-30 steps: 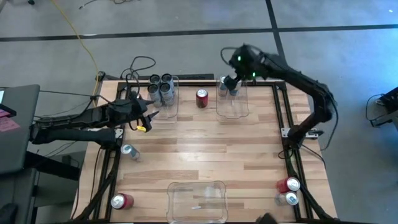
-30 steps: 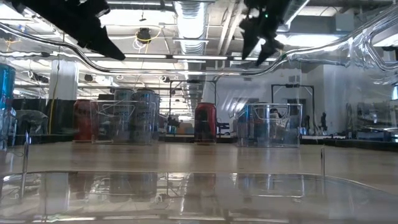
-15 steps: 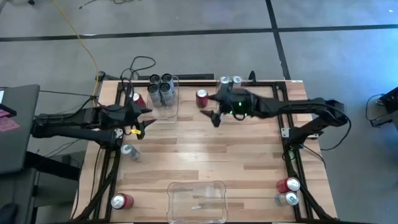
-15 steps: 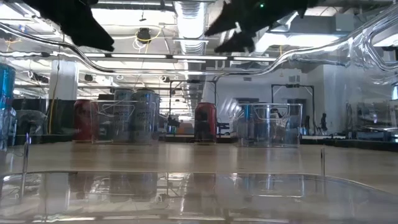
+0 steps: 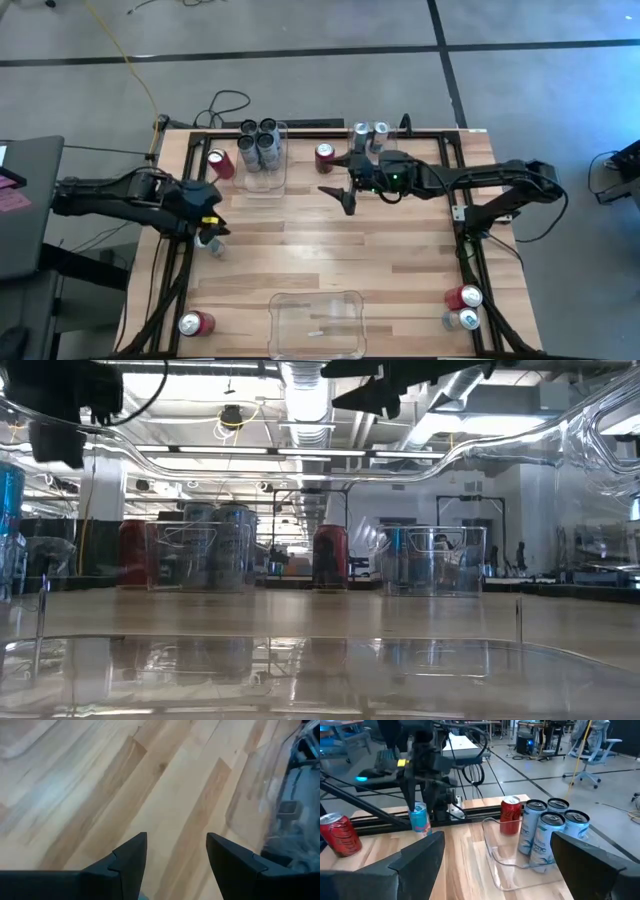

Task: Sort soda cans
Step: Put the left blue soda can into the top right transparent bin

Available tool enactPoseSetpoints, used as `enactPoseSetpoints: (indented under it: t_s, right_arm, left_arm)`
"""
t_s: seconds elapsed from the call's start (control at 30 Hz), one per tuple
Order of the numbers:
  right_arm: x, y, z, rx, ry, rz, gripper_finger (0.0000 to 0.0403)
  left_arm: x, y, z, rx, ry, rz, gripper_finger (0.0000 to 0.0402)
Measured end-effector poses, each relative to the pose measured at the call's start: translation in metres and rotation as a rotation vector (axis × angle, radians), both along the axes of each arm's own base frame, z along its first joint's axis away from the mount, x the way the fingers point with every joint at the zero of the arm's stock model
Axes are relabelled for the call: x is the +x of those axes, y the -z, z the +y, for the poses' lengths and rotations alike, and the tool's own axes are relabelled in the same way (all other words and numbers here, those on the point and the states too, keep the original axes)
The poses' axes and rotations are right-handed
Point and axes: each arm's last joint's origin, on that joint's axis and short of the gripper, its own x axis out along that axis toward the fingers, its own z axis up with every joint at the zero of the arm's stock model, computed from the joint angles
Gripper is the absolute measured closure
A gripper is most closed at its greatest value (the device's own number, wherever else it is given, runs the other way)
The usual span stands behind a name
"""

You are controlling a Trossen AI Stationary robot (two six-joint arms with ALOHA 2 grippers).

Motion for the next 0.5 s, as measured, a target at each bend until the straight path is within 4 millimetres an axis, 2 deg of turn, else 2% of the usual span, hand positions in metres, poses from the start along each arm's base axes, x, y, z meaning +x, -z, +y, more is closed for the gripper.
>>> enactPoseSetpoints:
  t_s: [0.23,0.37,0.5]
  right_arm:
    - [0.000,-0.005,0.000,-0.004,0.000,-0.042,0.0023]
    - [-0.003,-0.011,-0.001,-0.015,0.004,-0.081,0.0023]
    - [-0.004,-0.013,-0.003,-0.022,0.008,-0.086,0.0023]
  left_arm:
    - [-0.012,-0.026,0.001,0.005,-0.035,0.148,0.0184]
    - [-0.012,-0.020,0.000,-0.004,-0.039,0.335,0.0168]
    - [-0.004,-0.008,-0.002,0.007,-0.022,0.506,0.0149]
